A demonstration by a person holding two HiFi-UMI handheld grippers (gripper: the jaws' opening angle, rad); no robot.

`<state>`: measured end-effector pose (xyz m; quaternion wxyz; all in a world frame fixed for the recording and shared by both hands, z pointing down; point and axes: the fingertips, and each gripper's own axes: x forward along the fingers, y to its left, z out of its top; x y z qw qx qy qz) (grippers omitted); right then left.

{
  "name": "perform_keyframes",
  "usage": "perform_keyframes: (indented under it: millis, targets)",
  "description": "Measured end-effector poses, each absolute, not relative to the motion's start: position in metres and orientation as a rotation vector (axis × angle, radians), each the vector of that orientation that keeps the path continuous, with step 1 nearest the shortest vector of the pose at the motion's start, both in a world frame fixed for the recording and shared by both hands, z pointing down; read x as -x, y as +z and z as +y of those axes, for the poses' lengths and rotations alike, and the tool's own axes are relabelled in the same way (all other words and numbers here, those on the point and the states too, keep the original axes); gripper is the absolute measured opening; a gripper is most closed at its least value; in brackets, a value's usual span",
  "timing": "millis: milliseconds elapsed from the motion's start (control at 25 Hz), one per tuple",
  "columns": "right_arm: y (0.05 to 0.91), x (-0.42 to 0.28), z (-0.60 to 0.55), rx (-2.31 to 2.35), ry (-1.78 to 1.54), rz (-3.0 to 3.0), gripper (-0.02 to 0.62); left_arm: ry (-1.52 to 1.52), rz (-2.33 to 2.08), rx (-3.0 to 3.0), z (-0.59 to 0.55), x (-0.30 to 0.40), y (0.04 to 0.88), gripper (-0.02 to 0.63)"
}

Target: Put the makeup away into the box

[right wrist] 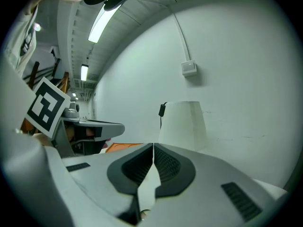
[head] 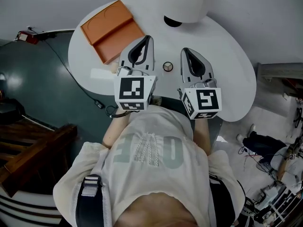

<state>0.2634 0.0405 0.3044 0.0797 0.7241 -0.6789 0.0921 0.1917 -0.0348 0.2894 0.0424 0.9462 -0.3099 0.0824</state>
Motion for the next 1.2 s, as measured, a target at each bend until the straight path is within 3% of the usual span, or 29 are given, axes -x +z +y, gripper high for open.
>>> perform_keyframes:
  millis: [80, 200, 320, 800, 1120, 1200]
  targets:
    - [0.315, -0.260, 0.032, -2.105, 0.337, -2.082, 0.034, 0.263, -0.949, -2.893, -0.038, -0.191, 0.293, 0.008]
    - [0.337, -0.258, 0.020, -2.005, 0.427, -2.126, 0.194, 0.270, -0.961, -2.889, -0.044, -0.192, 0.296, 0.008]
    - [0.365, -0.254, 0.015, -1.893, 0.474, -2.125, 0.256, 0.285, -0.975, -2.880, -0.048, -0.190, 0.298, 0.008]
    - [0.530, -0.237, 0.043, -1.448, 0.777, -1.949, 0.262, 0.345, -1.030, -2.830, -0.072, -0.172, 0.316, 0.008]
    - [0.568, -0.235, 0.052, -1.347, 0.822, -1.848, 0.261, 0.359, -1.070, -2.800, -0.083, -0.154, 0.321, 0.008]
    - [0.570, -0.237, 0.053, -1.335, 0.810, -1.835, 0.218, 0.357, -1.075, -2.797, -0.084, -0.153, 0.321, 0.008]
